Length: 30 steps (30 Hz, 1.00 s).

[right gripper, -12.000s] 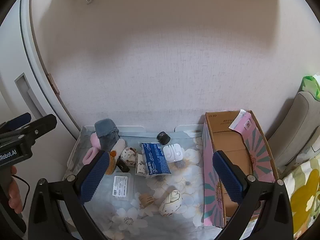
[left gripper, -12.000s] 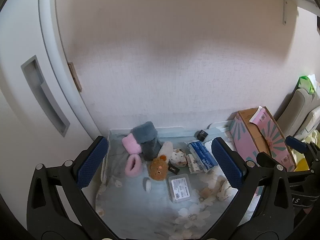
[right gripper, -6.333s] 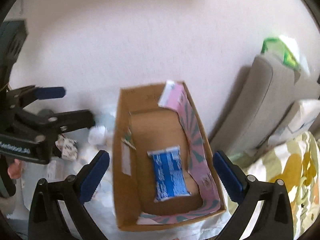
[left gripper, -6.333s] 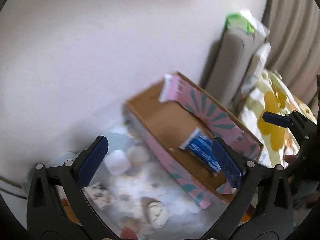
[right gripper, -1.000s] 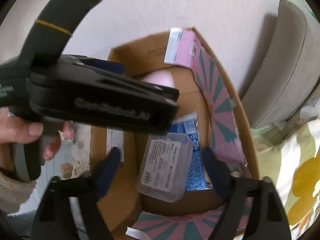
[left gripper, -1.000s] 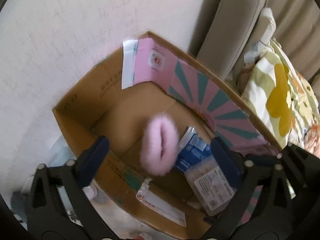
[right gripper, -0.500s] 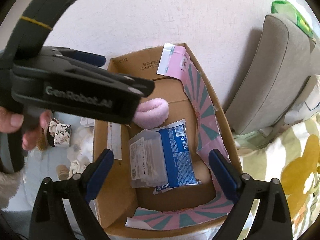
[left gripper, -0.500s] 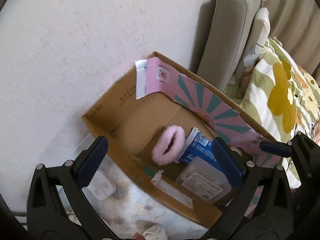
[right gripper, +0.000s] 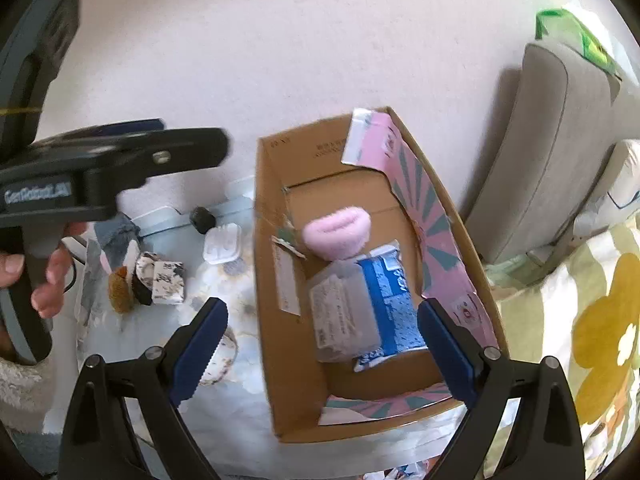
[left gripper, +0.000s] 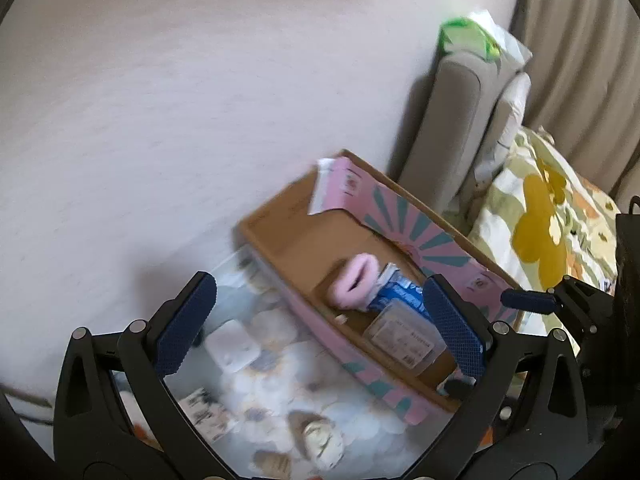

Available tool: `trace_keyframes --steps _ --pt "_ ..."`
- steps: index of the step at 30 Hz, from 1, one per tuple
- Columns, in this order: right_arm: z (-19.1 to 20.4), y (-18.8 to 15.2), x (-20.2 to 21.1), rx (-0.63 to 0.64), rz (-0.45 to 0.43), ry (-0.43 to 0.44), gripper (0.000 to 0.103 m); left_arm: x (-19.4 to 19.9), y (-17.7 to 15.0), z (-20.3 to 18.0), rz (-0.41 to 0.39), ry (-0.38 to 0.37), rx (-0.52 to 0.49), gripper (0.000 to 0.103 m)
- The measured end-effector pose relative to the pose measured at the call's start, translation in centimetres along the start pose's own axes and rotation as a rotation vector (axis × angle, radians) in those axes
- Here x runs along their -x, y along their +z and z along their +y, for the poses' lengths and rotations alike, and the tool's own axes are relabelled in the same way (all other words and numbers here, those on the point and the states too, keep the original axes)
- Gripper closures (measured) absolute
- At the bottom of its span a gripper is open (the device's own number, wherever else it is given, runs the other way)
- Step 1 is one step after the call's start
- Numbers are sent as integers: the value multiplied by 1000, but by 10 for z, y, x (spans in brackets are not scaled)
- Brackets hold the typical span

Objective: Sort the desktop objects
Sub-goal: 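Release the slipper and clear box into the cardboard box, withdraw both tools, then grasp white tape roll with left gripper while right grasps cream rolled cloth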

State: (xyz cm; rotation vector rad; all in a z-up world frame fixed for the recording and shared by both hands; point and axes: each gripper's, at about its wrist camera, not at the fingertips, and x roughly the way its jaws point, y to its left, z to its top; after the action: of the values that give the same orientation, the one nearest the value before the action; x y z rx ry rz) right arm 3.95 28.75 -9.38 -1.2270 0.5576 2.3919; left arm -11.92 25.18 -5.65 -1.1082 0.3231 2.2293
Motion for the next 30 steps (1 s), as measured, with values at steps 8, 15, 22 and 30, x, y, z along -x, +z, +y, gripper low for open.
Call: trace_keyframes --steps 8,15,22,30 --pt "42 6 2 93 -24 42 8 67 -35 49 -123 18 133 0" --pt "87 12 1 193 -49 76 8 107 -76 88 -159 131 195 0" --pt "115 13 2 271 -66 136 8 149 -124 138 -186 242 305 0" --pt "136 -17 -27 316 1 180 8 153 -181 176 -142 312 384 0"
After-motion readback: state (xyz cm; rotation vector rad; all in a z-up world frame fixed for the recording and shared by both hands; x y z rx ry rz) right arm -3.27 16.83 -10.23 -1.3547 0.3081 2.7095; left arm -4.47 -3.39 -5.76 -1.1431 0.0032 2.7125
